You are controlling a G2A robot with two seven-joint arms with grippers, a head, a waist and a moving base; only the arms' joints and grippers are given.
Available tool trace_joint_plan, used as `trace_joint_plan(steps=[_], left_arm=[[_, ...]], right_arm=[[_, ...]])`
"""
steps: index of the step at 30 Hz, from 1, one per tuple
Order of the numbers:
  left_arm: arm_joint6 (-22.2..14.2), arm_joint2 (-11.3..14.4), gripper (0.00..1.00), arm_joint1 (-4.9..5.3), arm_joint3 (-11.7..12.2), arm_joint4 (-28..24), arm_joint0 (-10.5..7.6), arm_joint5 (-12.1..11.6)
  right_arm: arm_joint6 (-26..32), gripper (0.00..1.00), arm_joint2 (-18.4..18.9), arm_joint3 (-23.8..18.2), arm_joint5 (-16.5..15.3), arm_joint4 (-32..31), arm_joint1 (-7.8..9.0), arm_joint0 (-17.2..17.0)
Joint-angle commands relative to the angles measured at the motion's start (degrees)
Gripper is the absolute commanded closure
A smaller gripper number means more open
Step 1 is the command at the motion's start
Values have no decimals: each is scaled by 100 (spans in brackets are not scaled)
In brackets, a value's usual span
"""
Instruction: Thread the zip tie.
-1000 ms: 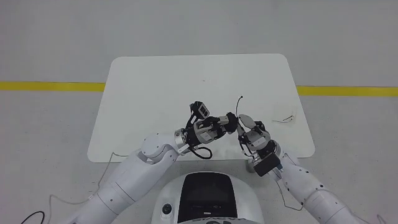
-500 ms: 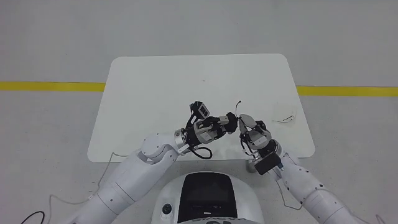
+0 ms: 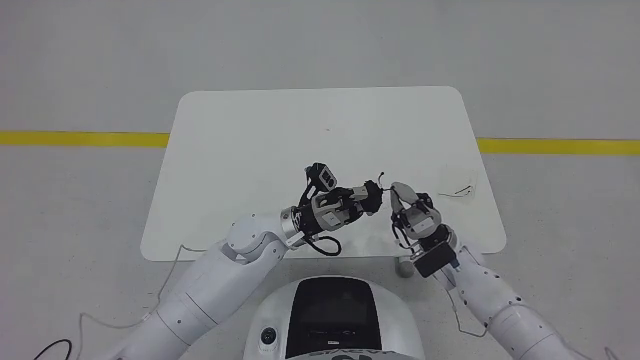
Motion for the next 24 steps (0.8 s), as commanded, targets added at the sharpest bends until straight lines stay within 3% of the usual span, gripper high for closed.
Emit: trace_joint_plan(steps=[1,24], left_arm=[[0,0,100,0,0,0,0,0],[0,0,100,0,0,0,0,0]], right_arm=[[-3,100,23,24,-9,0,-8,-5],[-96,100,347,248,-89,0,-59,-155]])
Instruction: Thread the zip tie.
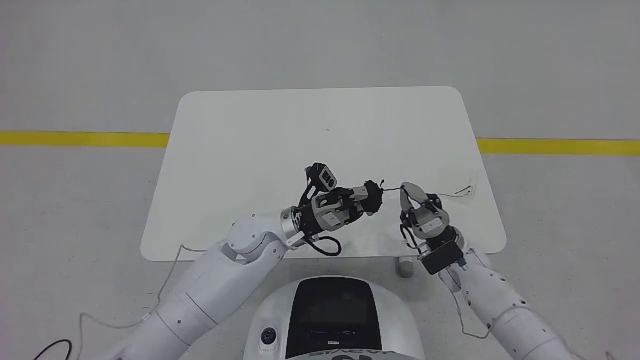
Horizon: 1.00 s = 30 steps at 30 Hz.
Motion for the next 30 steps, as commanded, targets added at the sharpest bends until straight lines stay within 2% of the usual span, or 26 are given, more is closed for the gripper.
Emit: trace_joint_plan(steps=[1,30], left_arm=[[0,0,100,0,0,0,0,0],[0,0,100,0,0,0,0,0]], right_arm=[[-3,100,16,10,-1,0,0,-8],[16,100,95,94,-6,0,11,-26]])
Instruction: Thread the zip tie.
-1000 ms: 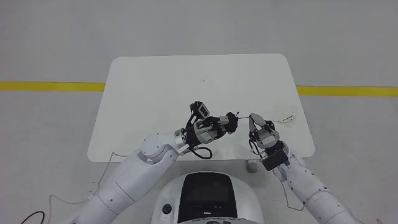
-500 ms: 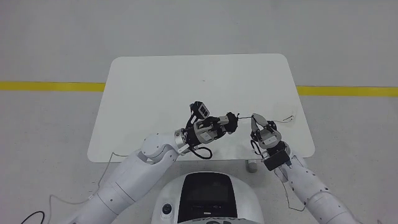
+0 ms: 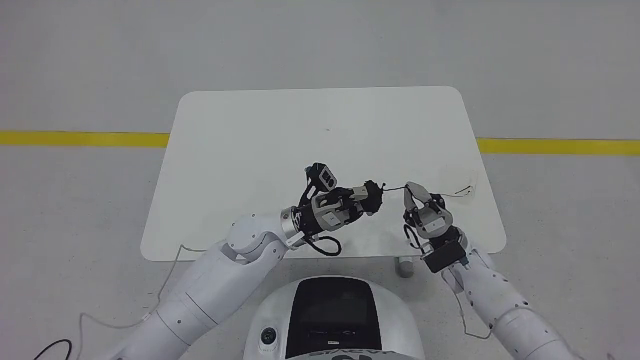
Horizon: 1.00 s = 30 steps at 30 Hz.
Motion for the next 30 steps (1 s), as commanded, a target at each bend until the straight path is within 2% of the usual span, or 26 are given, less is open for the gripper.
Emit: trace_joint_plan(steps=[1,30], left_arm=[[0,0,100,0,0,0,0,0],[0,0,100,0,0,0,0,0]], right_arm=[[0,100,3,4,1,0,3,3],[-9,100,97,53,17,0,22,-42]])
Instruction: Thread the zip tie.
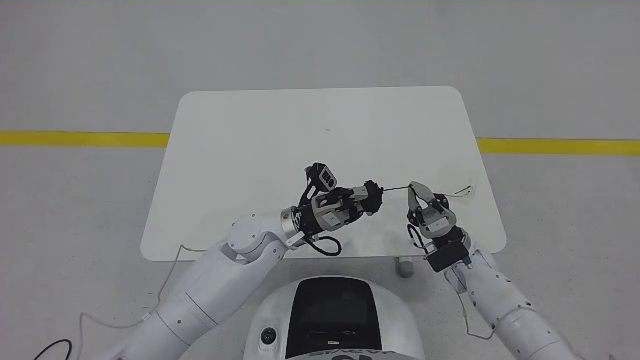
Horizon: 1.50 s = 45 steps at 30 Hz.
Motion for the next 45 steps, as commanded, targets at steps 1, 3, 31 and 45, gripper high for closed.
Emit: trace_joint_plan(steps=[1,3,31,45], left_arm=[[0,0,100,0,0,0,0,0],[0,0,100,0,0,0,0,0],[0,0,100,0,0,0,0,0],[0,0,100,0,0,0,0,0]], right_arm=[[-1,100,2,0,4,0,0,-2],[-4,100,6,4,5,0,0,-4],[-15,100,274,168,-22,110,-35,-96],[-81,0,465,205,-562,606,-39,-158]])
